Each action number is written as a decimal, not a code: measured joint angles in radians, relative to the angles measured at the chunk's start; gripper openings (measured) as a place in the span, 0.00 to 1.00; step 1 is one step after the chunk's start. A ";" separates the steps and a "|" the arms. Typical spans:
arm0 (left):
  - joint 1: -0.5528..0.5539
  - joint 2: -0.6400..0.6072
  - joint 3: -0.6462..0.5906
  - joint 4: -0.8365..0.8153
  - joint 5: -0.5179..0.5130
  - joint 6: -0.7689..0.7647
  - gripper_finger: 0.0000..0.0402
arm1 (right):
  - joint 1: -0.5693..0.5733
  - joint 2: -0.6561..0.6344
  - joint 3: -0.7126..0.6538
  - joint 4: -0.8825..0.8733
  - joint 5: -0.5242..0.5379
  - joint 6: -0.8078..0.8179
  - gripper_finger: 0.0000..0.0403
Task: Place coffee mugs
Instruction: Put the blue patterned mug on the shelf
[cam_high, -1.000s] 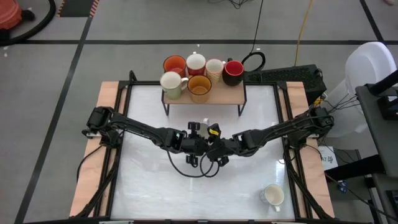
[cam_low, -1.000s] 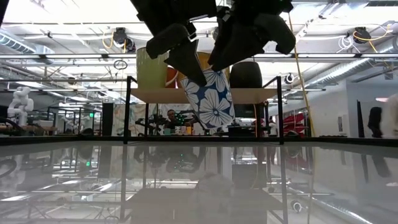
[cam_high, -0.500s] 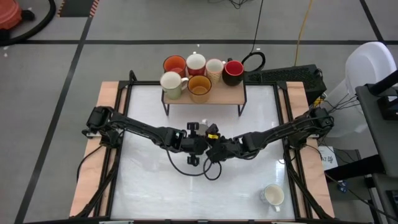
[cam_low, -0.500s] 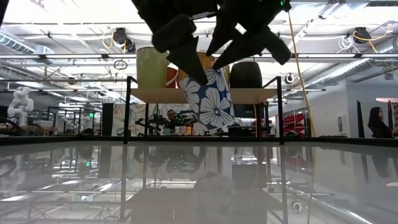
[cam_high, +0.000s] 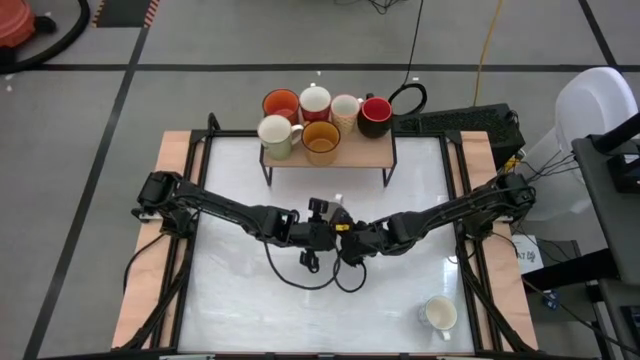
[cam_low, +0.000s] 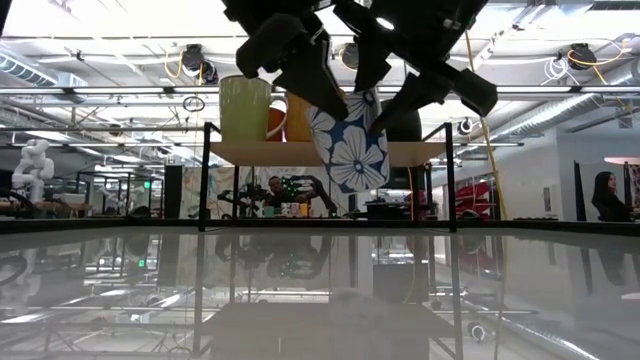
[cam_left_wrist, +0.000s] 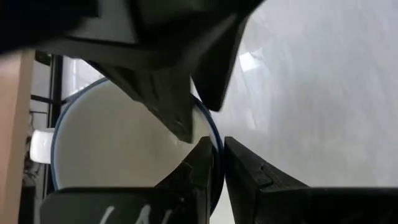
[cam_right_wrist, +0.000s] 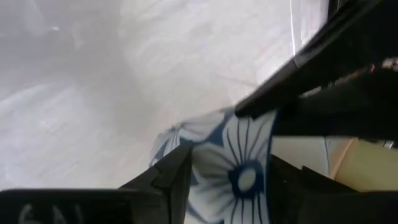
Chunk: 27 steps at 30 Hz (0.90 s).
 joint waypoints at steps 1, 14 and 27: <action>0.000 0.000 0.000 0.004 0.000 0.001 0.08 | -0.001 0.000 0.000 0.003 -0.006 -0.008 0.35; 0.006 -0.003 0.000 0.049 0.003 -0.002 0.09 | -0.008 0.000 0.000 0.007 -0.011 0.104 0.04; -0.013 -0.007 0.001 0.033 -0.048 -0.089 0.79 | -0.001 0.000 0.000 -0.057 0.020 0.193 0.02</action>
